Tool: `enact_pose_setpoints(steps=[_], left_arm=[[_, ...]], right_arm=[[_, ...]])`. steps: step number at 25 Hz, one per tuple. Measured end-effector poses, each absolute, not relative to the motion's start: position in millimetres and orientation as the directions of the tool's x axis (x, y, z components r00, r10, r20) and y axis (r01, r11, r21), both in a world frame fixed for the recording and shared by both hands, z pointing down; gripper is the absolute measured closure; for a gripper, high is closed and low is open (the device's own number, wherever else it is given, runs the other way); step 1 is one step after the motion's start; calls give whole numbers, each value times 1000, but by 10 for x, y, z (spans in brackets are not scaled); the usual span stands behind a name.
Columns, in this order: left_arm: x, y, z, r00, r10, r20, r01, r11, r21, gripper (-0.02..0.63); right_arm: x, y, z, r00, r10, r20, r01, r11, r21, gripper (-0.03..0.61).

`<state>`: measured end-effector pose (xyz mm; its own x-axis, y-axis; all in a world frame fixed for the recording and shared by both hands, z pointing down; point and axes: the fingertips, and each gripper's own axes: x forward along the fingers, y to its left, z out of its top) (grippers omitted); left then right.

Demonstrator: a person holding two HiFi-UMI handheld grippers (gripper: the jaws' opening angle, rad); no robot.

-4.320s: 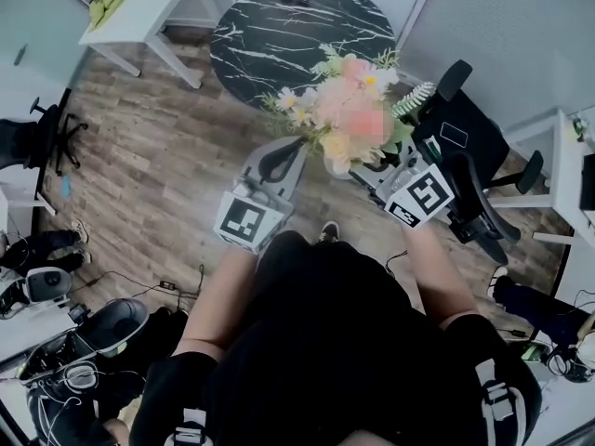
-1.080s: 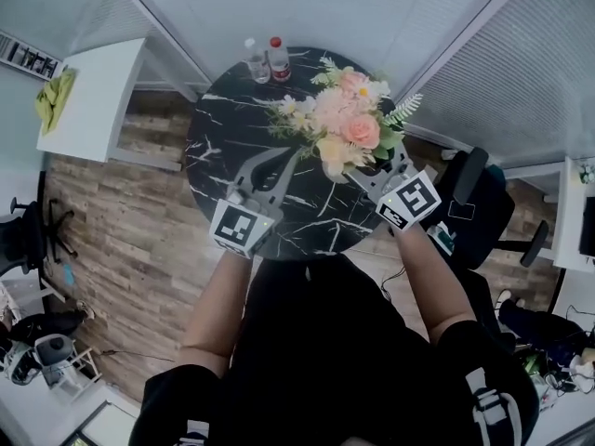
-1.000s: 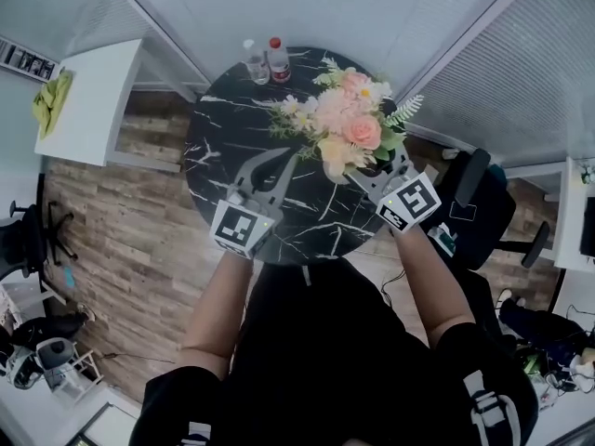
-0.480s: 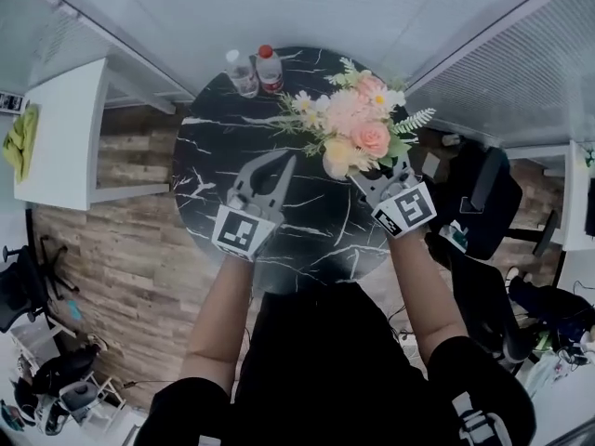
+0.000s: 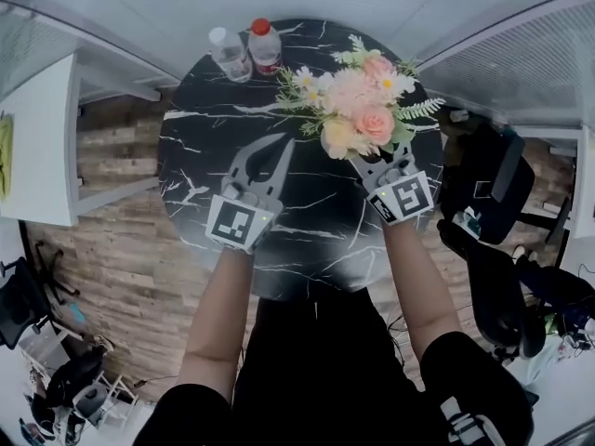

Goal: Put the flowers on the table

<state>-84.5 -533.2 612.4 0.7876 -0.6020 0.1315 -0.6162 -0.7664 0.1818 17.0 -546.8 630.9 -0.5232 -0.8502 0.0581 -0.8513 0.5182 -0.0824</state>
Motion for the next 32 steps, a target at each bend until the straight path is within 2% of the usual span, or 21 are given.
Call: enact_pose_setpoints(steps=[13, 19, 23, 27, 32], left_arm=[[-779, -5421, 6430, 812, -566, 144, -584, -789, 191, 603], [-751, -5418, 6443, 817, -557, 150, -577, -793, 196, 603], [-764, -5378, 6527, 821, -530, 213, -566, -805, 178, 603], [-733, -5356, 6388, 830, -536, 157, -558, -808, 192, 603], [-758, -5256, 6280, 845, -503, 182, -530, -833, 156, 603]], right_arm=[[205, -5500, 6575, -472, -881, 31, -882, 471, -20, 235], [182, -5501, 6613, -483, -872, 77, -875, 484, -12, 234], [226, -5468, 6626, -484, -868, 112, -875, 484, -23, 230], [309, -5358, 6658, -455, -875, 165, -890, 452, -56, 221], [395, -5120, 6529, -426, -881, 207, -904, 424, -55, 222]])
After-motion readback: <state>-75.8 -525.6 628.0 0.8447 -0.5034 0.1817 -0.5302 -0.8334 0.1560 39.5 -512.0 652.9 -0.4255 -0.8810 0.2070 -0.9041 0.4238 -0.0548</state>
